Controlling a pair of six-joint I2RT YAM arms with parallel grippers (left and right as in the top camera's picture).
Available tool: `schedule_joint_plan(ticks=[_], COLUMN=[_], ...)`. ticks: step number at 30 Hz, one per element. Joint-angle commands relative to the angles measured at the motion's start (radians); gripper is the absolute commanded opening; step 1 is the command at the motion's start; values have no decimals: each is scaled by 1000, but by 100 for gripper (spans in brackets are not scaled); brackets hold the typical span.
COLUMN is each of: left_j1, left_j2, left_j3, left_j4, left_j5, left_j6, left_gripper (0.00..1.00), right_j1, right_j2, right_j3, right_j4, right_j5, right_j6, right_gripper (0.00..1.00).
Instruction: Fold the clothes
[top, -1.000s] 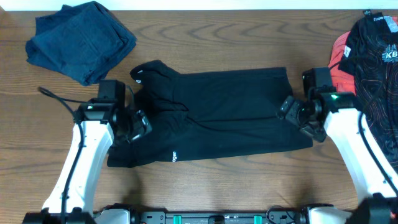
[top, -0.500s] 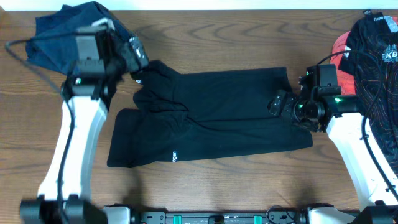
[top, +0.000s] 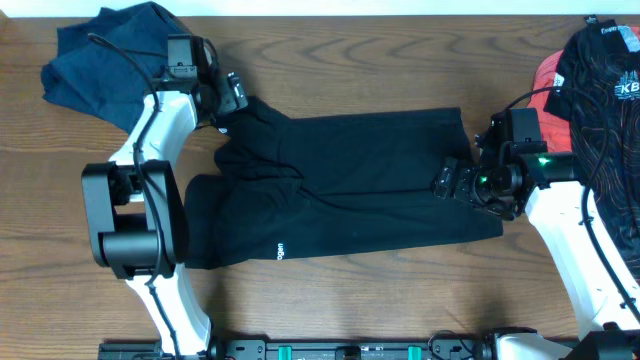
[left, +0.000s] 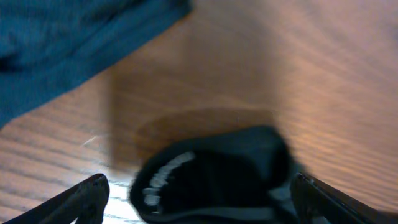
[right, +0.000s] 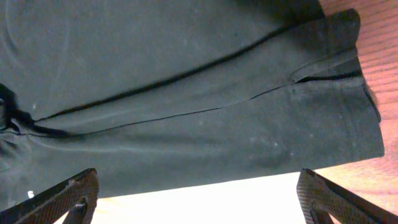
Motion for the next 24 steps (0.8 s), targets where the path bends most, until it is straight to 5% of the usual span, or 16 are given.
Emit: schedule_joint_plan(ticks=[1,9,24], left_j1=[29,40,40], left_j2=[15,50,107], left_j3=[35,35,35], left_j4=[-13,-32,-90], left_j5=[6,53,56], left_j6=[18,28,43], left_gripper=[94,86,85], right_j1=[-10,-10,-10], right_j2=[-5,-5,-5], right_j3=[3,3,3], right_j4=[4,17,16], right_j5=[19,18,18], right_j6=[-21,-20,-20], right_gripper=[99,99,99])
